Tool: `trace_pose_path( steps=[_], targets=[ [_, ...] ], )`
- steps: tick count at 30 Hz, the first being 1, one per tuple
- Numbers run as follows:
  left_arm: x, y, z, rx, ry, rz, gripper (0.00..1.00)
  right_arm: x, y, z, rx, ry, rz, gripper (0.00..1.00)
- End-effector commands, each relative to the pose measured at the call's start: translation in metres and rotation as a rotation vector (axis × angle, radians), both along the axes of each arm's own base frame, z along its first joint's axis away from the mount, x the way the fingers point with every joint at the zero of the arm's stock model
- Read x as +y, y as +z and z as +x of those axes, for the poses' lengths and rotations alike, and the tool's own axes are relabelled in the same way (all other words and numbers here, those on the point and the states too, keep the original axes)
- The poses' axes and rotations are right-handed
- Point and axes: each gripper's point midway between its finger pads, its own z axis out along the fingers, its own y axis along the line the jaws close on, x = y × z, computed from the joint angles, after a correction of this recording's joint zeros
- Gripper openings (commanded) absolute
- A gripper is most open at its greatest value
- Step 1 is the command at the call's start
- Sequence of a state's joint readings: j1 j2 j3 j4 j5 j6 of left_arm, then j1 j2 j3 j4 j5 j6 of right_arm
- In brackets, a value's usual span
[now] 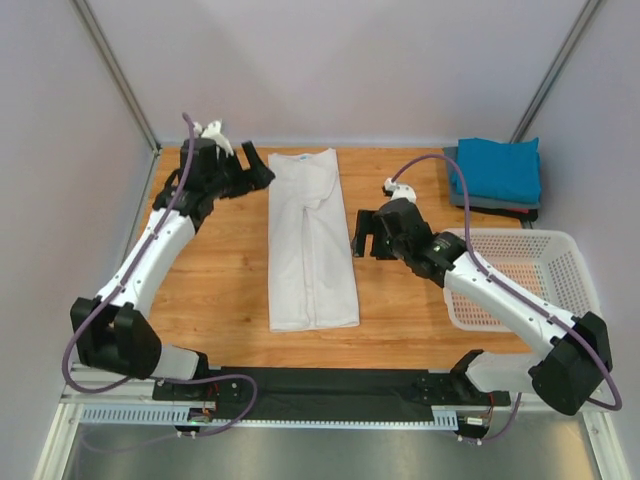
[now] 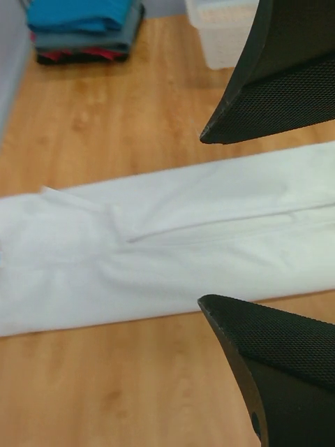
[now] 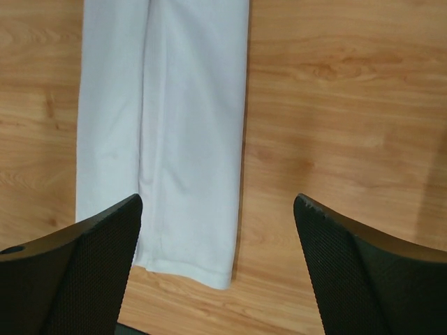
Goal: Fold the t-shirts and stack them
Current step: Fold the tshirt
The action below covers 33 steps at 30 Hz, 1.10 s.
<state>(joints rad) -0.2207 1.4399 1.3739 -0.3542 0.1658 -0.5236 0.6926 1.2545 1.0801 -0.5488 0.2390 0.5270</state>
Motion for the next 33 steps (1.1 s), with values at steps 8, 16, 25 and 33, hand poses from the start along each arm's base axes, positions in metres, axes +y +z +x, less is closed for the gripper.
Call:
trace_pose_path(
  steps=[8,16,25,33],
  targets=[
    [0.008,-0.143,-0.168,0.405,-0.013,-0.119,0.82,0.029,-0.112,-0.084,0.405,0.085,0.265,0.73],
    [-0.009,-0.207,-0.236,0.617,-0.091,-0.176,0.74,0.036,-0.145,-0.113,0.546,0.104,0.301,0.66],
    [-0.015,-0.236,-0.265,0.702,-0.084,-0.207,0.71,0.035,-0.165,-0.137,0.613,0.068,0.288,0.56],
    [-0.02,-0.257,-0.275,0.762,-0.076,-0.183,0.68,0.025,-0.173,-0.137,0.606,0.03,0.239,0.43]
  ],
)
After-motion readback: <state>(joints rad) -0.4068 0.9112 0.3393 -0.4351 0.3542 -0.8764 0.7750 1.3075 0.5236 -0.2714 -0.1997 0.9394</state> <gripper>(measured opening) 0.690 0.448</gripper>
